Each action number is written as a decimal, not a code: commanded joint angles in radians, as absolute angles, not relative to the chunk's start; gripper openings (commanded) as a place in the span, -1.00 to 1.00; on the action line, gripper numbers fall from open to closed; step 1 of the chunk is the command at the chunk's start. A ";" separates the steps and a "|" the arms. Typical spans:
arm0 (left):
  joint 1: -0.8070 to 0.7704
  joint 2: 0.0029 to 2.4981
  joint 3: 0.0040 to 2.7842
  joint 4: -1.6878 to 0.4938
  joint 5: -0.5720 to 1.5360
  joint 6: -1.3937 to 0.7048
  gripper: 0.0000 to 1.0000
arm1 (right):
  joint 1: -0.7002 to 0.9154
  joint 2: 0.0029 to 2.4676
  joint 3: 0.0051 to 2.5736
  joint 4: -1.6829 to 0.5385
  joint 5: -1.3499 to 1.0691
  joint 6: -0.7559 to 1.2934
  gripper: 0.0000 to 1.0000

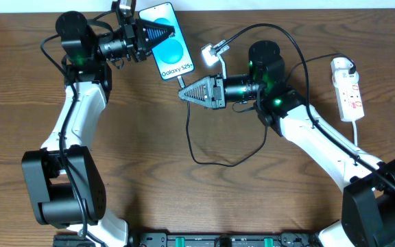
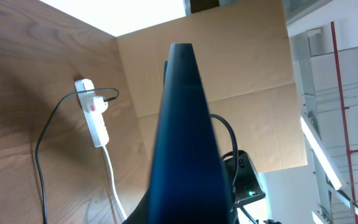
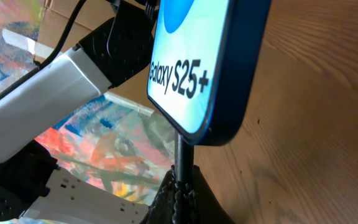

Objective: Plug charger to phone and switch on socket

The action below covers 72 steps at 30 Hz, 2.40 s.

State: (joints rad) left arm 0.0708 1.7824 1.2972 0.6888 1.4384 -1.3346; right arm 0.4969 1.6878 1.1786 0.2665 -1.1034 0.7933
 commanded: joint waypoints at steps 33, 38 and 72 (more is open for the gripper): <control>0.068 1.777 1.306 0.701 1.452 -1.299 -0.86 | 0.478 1.691 1.196 0.247 -1.151 0.788 -0.98; 0.068 1.777 1.306 0.701 1.456 -1.299 -0.86 | 0.478 1.691 1.196 0.247 -1.139 0.788 -0.98; 0.042 1.777 1.306 0.701 1.455 -1.298 -0.86 | 0.479 1.691 1.196 0.255 -1.134 0.793 -0.98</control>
State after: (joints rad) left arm 0.0551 1.7824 1.2972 0.6891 1.4342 -1.3087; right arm 0.4835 1.6878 1.1786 0.2501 -1.1522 0.8001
